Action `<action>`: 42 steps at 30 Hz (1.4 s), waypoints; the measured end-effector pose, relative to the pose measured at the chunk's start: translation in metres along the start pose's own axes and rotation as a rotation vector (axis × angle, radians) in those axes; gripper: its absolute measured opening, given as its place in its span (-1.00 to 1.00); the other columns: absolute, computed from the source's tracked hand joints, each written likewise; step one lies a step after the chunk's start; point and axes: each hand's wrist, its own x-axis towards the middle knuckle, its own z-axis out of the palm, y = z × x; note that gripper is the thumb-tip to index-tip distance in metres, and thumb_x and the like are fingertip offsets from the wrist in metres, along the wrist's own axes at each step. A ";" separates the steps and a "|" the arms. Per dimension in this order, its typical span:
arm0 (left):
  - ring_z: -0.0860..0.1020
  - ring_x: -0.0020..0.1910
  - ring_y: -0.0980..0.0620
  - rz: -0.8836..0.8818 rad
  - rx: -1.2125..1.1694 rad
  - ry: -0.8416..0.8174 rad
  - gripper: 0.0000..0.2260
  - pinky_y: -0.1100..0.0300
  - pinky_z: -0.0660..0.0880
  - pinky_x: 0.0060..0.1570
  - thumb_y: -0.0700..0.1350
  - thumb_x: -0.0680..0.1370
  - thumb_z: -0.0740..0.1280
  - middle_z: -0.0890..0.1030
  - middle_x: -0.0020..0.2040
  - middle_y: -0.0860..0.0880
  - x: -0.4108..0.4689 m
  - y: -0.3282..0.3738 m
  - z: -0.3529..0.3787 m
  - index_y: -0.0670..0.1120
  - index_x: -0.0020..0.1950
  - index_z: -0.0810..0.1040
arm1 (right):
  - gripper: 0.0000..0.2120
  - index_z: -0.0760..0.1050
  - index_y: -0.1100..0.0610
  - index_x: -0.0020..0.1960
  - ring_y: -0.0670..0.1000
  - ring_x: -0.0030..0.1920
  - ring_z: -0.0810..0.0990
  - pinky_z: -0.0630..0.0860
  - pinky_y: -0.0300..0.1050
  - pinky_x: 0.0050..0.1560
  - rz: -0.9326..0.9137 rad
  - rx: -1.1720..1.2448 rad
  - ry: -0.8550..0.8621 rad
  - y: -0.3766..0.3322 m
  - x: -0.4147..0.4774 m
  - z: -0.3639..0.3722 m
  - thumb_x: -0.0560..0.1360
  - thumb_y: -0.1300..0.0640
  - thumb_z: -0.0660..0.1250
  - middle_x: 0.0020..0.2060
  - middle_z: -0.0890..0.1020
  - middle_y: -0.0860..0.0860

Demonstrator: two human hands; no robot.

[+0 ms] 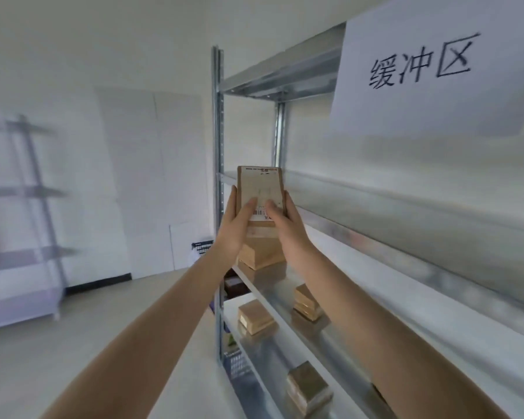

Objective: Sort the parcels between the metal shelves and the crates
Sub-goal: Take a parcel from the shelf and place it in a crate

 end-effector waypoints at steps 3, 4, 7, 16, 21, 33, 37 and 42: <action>0.65 0.04 0.17 0.001 0.014 0.065 -0.63 0.29 0.58 -0.04 -0.15 0.67 0.20 0.61 0.19 0.00 0.028 -0.022 -0.044 -0.05 0.49 0.32 | -0.65 0.36 -0.07 0.42 -0.26 -0.02 0.64 0.57 -0.34 -0.14 0.025 0.036 -0.085 0.038 0.046 0.036 0.65 0.11 0.24 0.12 0.61 -0.15; 0.65 -0.03 0.23 -0.001 0.028 0.084 -0.64 0.35 0.56 -0.12 -0.16 0.68 0.19 0.61 0.16 0.03 0.039 -0.030 -0.058 -0.05 0.48 0.33 | -0.65 0.37 -0.08 0.41 -0.19 0.03 0.64 0.58 -0.28 -0.09 0.034 0.041 -0.103 0.050 0.062 0.045 0.65 0.10 0.25 0.13 0.62 -0.12; 0.65 -0.02 0.23 -0.001 0.073 0.142 -0.63 0.37 0.55 -0.13 -0.13 0.68 0.20 0.60 0.20 0.00 0.079 -0.055 -0.091 -0.04 0.49 0.32 | -0.64 0.38 -0.03 0.43 -0.14 0.06 0.65 0.59 -0.28 -0.09 0.036 0.075 -0.167 0.081 0.116 0.068 0.65 0.11 0.26 0.21 0.62 -0.04; 0.59 0.23 0.02 -0.045 0.149 0.310 -0.56 0.31 0.57 -0.02 -0.09 0.67 0.23 0.57 0.32 -0.03 0.191 -0.115 -0.176 -0.01 0.54 0.26 | -0.59 0.30 0.00 0.49 0.01 0.25 0.59 0.53 0.05 0.29 0.075 0.152 -0.343 0.161 0.259 0.134 0.66 0.06 0.23 0.30 0.57 0.01; 0.61 0.18 0.10 -0.066 0.197 0.359 -0.63 0.34 0.55 -0.01 -0.09 0.67 0.21 0.60 0.27 0.04 0.238 -0.152 -0.234 0.03 0.49 0.33 | -0.57 0.28 0.00 0.51 -0.03 0.26 0.58 0.50 0.05 0.33 0.124 0.167 -0.410 0.218 0.326 0.183 0.66 0.04 0.23 0.29 0.57 -0.03; 0.62 0.14 0.12 -0.154 0.192 0.321 -0.68 0.34 0.55 -0.05 -0.09 0.67 0.20 0.62 0.23 0.05 0.420 -0.268 -0.405 0.04 0.44 0.39 | -0.71 0.35 0.02 0.39 -0.21 0.03 0.63 0.56 -0.35 -0.14 0.189 0.145 -0.364 0.350 0.521 0.309 0.67 0.09 0.20 0.20 0.60 -0.05; 0.60 0.19 0.10 -0.217 0.157 0.289 -0.65 0.25 0.56 0.07 -0.08 0.67 0.21 0.60 0.27 0.05 0.485 -0.325 -0.440 0.04 0.47 0.36 | -0.71 0.36 0.03 0.38 -0.14 0.02 0.65 0.60 -0.28 -0.13 0.249 0.114 -0.294 0.398 0.589 0.324 0.67 0.11 0.21 0.14 0.61 -0.05; 0.64 0.04 0.18 -0.297 0.144 0.264 -0.70 0.29 0.55 -0.07 -0.09 0.66 0.22 0.63 0.16 0.10 0.572 -0.402 -0.478 0.07 0.39 0.42 | -0.69 0.36 0.03 0.39 0.05 0.18 0.63 0.62 0.07 0.16 0.309 0.104 -0.231 0.473 0.679 0.338 0.66 0.08 0.22 0.23 0.60 0.03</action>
